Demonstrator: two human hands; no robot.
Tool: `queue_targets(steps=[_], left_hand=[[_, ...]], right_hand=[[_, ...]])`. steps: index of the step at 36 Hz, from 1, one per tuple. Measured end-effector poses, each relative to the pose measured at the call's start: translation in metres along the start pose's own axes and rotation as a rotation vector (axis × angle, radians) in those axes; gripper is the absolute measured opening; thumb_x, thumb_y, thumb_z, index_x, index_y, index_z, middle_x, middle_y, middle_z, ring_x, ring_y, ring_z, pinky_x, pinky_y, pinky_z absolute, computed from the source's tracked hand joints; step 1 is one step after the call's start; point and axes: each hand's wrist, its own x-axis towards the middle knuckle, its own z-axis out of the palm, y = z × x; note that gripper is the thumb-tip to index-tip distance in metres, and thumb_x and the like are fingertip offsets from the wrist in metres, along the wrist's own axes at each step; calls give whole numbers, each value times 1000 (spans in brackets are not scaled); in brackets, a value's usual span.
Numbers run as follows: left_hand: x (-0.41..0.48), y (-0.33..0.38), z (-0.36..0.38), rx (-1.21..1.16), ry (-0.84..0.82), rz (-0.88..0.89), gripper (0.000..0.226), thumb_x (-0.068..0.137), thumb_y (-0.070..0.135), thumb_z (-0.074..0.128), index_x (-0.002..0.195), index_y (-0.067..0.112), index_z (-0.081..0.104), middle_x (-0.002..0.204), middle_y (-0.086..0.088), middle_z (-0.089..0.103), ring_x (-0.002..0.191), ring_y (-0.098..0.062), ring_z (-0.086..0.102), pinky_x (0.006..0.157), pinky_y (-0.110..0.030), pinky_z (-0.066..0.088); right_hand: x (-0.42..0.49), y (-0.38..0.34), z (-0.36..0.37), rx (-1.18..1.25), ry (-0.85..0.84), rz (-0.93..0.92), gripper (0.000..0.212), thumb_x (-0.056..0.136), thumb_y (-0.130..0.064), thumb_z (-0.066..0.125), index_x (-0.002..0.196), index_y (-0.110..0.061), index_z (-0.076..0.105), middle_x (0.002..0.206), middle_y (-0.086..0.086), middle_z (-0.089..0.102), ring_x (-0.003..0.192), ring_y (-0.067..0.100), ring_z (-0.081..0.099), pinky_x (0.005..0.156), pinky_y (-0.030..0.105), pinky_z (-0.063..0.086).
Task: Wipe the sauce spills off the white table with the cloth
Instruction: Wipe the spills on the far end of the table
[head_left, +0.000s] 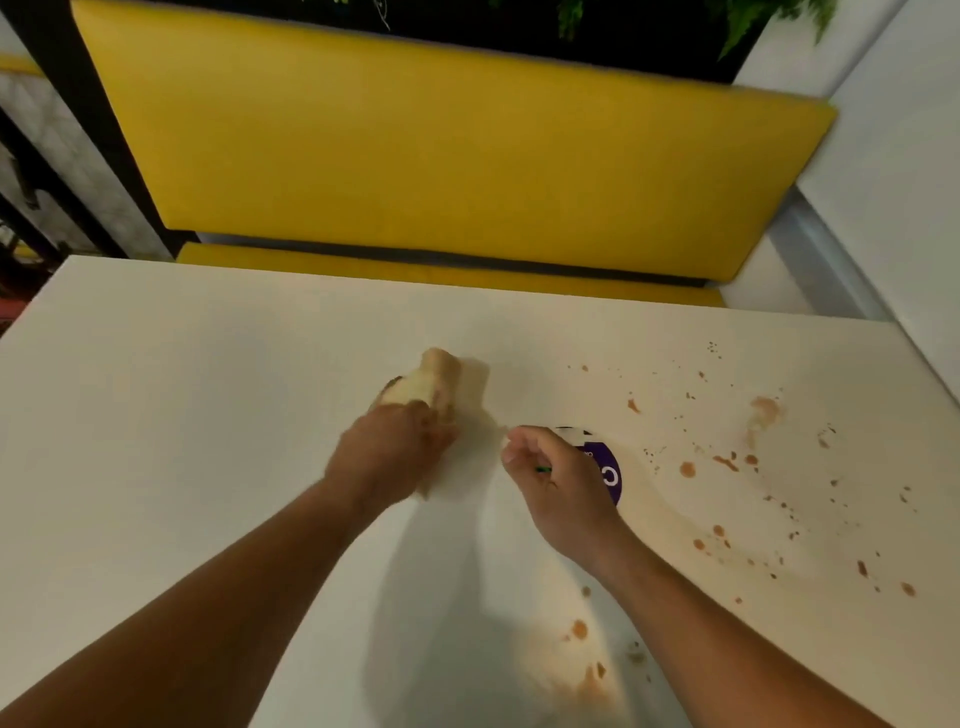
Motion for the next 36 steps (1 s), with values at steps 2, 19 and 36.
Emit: queue_targets(steps=[2,19,36], left_hand=[[5,-4,8,-11,-16,27,35,95,53,42,103,28,64,101,4,63,81,-19,57,70,-31,44],[43,-1,83,98,70,-83,73,91,71,10,151,31,5,162,-10,-7,147,-40,-9,109,-70,2],[40,16,92,185,123,-150,59,99,55,17,152,29,23,159,-14,19,145,-39,18,108,-62,23]], right_hand=[[5,3,1,-18,-7,19,32,96,-38,54,125,-25,59,115,-18,62,106,-7,55,93,18,45],[41,18,-2,-94,60,112,31,96,-38,54,126,-29,58,112,-23,60,107,-3,56,89,15,45],[50,52,-51,-146,82,35,32,99,-38,49,127,-27,58,119,-15,62,104,0,57,83,15,49]])
